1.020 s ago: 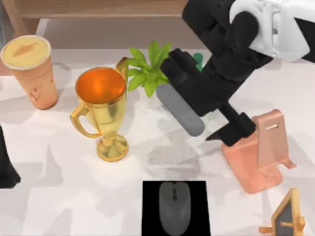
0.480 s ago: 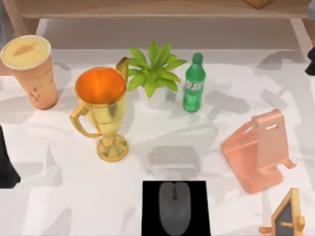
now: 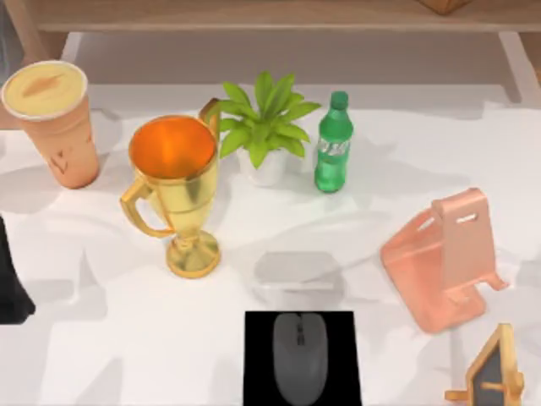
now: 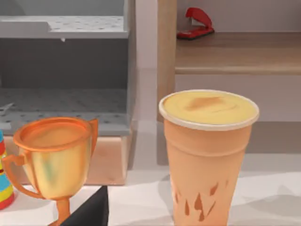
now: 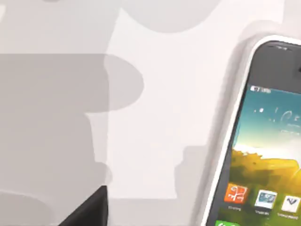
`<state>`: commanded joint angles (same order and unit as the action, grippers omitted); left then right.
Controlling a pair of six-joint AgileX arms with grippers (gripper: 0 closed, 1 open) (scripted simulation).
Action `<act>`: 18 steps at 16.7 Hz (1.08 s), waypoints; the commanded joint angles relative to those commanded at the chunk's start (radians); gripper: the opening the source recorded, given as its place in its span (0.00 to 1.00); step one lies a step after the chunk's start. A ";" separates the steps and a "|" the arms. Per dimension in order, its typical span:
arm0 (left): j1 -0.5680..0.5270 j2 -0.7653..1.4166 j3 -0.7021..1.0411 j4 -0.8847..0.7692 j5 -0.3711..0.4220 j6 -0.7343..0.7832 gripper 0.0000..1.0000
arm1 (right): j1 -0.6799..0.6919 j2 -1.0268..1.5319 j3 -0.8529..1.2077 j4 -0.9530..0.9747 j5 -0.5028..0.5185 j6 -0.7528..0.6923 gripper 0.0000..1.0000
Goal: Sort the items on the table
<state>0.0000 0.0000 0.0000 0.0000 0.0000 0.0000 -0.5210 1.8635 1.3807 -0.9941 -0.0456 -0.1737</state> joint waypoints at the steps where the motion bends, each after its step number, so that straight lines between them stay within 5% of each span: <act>1: 0.000 0.000 0.000 0.000 0.000 0.000 1.00 | -0.039 0.004 -0.024 -0.001 0.013 0.037 1.00; 10: 0.000 0.000 0.000 0.000 0.000 0.000 1.00 | -0.092 0.016 -0.075 0.015 0.034 0.091 1.00; 18: 0.000 0.000 0.000 0.000 0.000 0.000 1.00 | -0.090 0.127 -0.203 0.254 0.034 0.096 1.00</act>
<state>0.0000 0.0000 0.0000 0.0000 0.0000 0.0000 -0.6110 1.9903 1.1777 -0.7399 -0.0113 -0.0780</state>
